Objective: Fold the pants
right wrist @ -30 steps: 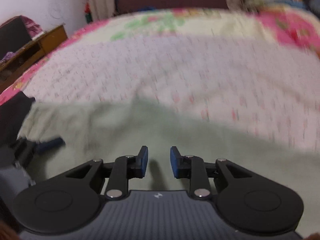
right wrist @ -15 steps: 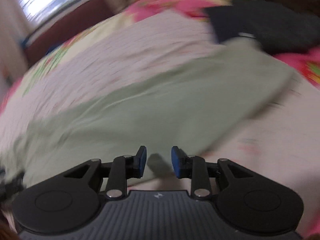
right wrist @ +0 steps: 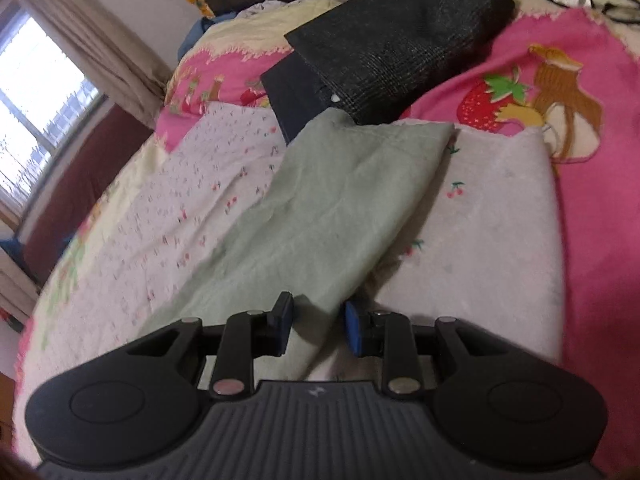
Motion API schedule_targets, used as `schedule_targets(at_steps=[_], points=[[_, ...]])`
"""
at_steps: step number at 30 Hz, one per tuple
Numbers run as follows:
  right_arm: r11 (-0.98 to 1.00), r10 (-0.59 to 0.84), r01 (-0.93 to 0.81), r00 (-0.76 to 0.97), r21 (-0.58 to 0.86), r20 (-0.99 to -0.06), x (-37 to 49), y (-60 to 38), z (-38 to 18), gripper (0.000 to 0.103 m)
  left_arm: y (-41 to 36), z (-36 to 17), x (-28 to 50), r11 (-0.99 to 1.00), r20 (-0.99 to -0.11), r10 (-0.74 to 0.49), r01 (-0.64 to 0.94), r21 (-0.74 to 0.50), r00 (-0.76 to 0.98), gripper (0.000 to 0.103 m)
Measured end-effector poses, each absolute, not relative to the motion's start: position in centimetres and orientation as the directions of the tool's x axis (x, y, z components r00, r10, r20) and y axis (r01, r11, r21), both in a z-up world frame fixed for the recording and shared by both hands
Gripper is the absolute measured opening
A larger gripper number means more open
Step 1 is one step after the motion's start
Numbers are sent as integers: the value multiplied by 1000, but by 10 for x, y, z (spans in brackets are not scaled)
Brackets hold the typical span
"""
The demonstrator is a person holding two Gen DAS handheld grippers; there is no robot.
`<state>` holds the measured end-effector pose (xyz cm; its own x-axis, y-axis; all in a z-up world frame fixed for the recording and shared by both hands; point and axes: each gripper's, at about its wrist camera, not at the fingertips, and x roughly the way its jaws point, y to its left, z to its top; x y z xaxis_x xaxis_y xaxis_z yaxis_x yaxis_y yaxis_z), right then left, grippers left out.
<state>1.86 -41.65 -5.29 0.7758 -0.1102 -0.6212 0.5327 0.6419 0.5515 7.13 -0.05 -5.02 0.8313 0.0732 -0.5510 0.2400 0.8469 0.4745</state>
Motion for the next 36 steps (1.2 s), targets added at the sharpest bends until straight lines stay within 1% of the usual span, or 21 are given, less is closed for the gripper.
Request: schedule_targets(at_steps=[2,10,11,12,15,16,17,18,19,20,21,22,24,25,27,28,31,34,36], points=[[628,-88,514,793,585,-603,23,-421,-59,38,-1,-52,72,844,-550,75,240,479,832,97],[529,-20,459,847,714,-531,44,-447,-73,39,-3,-55,70,840,-540,75,239,487,838,97],[518,-9,450,853,727,-522,45,-449,-73,41,-4,-56,70,839,-538,75,238,489,839,97],[508,-1,441,859,740,-512,45,-449,-70,41,-4,-56,70,838,-536,75,238,491,841,97],[523,25,344,909,780,-417,40,-444,-60,42,-5,-57,68,832,-529,75,239,501,845,97],[537,16,335,913,774,-407,40,-441,-60,47,-6,-57,69,831,-528,75,239,502,846,97],[549,16,341,908,763,-418,43,-440,-64,56,-6,-58,69,831,-527,75,239,502,847,97],[552,21,364,893,750,-449,47,-441,-69,57,-7,-58,69,831,-526,75,239,503,847,97],[543,9,396,879,740,-477,50,-443,-75,51,-7,-59,69,830,-526,75,240,504,847,97],[526,-4,407,880,747,-476,50,-446,-79,41,-7,-59,69,828,-525,76,239,507,848,97],[494,-18,411,886,766,-464,48,-451,-81,38,-7,-59,68,827,-522,76,239,510,849,97],[459,-32,417,890,785,-455,45,-456,-84,33,-7,-59,68,825,-520,76,239,512,851,97],[381,-67,448,886,808,-460,41,-467,-90,16,-8,-59,68,824,-519,77,239,514,851,97],[357,-80,463,880,811,-468,39,-472,-92,5,-8,-59,68,823,-518,76,239,515,852,97],[331,-79,452,888,828,-454,36,-477,-91,4,-8,-59,67,822,-515,75,240,517,854,97],[368,-85,446,890,816,-448,36,-474,-84,4,-7,-58,67,822,-514,74,240,517,854,97],[545,-123,433,888,717,-443,36,-451,-52,4,-7,-58,67,826,-517,65,244,508,854,97],[685,-155,401,896,608,-417,47,-422,-13,4,-4,-55,68,838,-524,52,249,486,850,97],[794,-145,348,904,498,-401,62,-390,13,4,-2,-51,69,851,-534,35,255,459,845,97]])
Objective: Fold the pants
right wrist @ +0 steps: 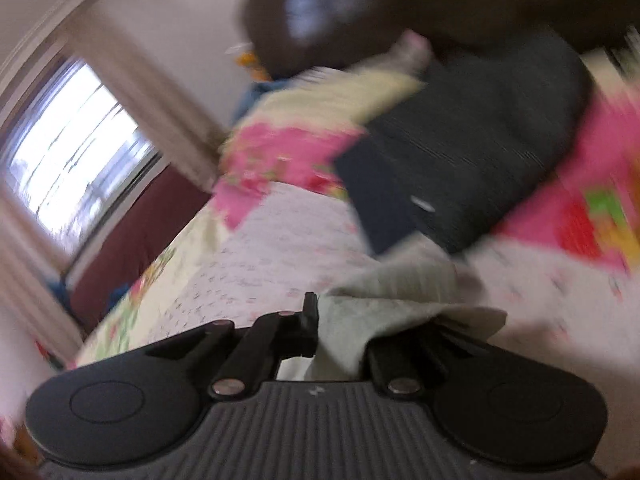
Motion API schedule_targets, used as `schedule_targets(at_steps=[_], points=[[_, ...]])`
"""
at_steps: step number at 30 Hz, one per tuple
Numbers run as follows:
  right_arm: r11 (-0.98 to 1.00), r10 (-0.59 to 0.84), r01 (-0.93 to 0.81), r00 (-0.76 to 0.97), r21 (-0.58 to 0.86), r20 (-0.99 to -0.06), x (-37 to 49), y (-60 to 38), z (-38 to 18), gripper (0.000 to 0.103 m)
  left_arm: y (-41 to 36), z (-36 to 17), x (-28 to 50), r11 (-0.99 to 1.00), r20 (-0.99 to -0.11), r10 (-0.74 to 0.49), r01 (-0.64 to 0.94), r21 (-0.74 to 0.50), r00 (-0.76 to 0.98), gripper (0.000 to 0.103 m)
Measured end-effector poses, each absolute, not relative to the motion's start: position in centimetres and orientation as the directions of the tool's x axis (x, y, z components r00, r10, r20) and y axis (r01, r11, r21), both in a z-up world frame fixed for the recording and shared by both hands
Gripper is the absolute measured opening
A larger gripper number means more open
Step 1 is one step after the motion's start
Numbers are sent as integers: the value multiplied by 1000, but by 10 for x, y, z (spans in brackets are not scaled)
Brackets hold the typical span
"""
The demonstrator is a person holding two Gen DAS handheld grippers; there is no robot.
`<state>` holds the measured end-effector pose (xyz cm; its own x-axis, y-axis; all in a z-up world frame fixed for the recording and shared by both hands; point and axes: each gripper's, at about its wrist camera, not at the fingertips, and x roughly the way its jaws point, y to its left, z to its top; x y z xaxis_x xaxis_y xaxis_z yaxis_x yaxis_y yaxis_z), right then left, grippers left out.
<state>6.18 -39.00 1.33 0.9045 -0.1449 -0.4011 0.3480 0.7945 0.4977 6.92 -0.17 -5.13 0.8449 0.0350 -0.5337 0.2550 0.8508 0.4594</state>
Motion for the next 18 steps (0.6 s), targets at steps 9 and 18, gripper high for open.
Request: schedule_targets(at_steps=[9,18], points=[[990,98,-132,882,-42,-461,125,-152,27,3,42,-13,58,916,-499,51,158,368,865,97],[837,255,-470,789,-281,-559,138,32,-23,3,141,14,31,989,-511,100,-27,149,854,97]])
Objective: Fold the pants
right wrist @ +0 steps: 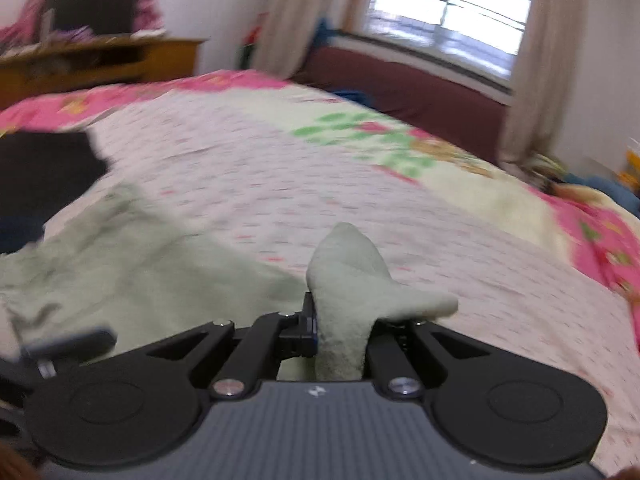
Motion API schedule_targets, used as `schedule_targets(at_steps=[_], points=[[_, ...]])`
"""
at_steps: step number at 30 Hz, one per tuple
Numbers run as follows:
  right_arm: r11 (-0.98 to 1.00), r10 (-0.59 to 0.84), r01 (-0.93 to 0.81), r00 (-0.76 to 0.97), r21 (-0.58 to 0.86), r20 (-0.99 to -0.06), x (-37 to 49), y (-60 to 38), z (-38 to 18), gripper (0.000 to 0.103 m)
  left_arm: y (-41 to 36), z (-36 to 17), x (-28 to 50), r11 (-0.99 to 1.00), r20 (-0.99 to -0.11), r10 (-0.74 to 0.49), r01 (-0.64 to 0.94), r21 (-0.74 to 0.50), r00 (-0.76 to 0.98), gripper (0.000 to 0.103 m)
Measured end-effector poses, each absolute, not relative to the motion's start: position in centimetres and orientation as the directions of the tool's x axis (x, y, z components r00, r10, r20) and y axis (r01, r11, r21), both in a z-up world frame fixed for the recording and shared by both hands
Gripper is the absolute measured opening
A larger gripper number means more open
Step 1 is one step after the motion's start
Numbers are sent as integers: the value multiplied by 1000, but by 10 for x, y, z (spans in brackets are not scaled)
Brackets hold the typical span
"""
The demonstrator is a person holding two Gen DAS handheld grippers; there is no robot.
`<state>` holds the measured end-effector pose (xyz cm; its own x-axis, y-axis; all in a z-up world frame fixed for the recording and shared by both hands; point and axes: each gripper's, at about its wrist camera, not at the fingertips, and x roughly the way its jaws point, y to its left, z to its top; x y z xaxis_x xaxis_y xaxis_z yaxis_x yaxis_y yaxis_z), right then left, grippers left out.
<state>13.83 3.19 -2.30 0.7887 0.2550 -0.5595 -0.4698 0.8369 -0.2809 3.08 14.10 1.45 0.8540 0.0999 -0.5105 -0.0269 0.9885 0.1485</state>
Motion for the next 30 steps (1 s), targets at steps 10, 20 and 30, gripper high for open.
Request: schedule_targets(at_steps=[10,20,30], points=[[598,240,-552,815,-581,-528,118,125,-58,4,217,-8,9,983,-557,175,-171,60,812,97],[501,250,-570,816,-652,-521,108,149,-79,6,238,-24,-7,976,-575,193,-213,33,795,97],[583,320,-585,803,-564,-502,104,150,-54,3,240,-23,-9,977,-567,187,-214,19,802,97]])
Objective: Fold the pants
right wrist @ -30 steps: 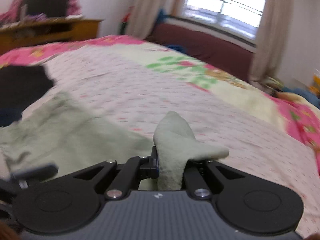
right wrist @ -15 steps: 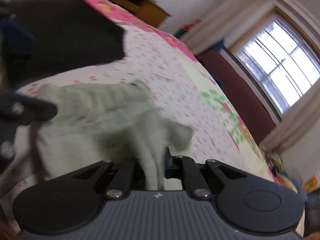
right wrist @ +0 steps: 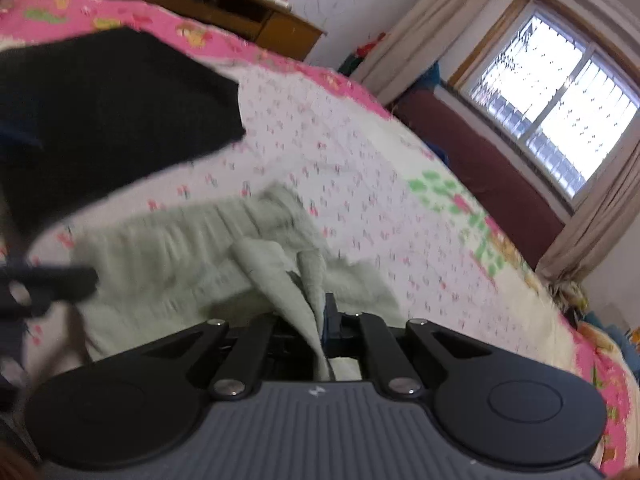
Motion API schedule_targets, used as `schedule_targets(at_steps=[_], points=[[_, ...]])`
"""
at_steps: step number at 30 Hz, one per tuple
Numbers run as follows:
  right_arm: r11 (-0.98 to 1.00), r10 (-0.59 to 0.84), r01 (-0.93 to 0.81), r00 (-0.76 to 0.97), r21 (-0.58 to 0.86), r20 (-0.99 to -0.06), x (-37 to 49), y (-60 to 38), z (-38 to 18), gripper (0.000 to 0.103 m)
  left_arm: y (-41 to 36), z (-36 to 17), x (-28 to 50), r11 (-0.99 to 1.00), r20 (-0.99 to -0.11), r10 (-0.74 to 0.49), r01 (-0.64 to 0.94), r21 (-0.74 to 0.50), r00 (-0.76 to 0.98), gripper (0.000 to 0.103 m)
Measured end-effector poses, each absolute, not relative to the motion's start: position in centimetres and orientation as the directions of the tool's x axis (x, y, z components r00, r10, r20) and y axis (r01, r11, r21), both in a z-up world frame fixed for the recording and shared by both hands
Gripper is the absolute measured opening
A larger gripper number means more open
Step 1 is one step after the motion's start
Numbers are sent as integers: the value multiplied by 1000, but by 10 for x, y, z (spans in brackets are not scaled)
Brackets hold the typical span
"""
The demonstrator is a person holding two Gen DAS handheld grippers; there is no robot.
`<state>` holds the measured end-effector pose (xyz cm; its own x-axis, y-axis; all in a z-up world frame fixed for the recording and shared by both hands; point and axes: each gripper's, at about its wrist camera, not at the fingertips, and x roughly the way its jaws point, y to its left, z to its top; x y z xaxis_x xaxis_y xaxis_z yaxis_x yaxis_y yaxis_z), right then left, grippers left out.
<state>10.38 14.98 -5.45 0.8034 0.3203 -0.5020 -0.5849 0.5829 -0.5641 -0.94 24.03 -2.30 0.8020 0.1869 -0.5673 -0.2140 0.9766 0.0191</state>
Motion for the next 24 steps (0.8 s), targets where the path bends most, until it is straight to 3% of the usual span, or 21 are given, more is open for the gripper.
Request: schedule_targets(at_steps=[5,14,20,24], points=[[532,397,-633,773,-562,-494,90,164,-52,3,238,-26,-12,977,-573,196,-209,44,796,97],[516,414,-703,705,-490,-575,100,175,-71,7,233,-31,-21,977,-583,209,-190,95,785,97],[547,507,-774,610,-319,-609,96,158,-51,18,232,-26,-26,977,-590,210,-178,113,779,97],[619,565,-766,589,-175,-578,90,124,-24,25,230,-18,-31,977,-588,215,-175,125,780,97]])
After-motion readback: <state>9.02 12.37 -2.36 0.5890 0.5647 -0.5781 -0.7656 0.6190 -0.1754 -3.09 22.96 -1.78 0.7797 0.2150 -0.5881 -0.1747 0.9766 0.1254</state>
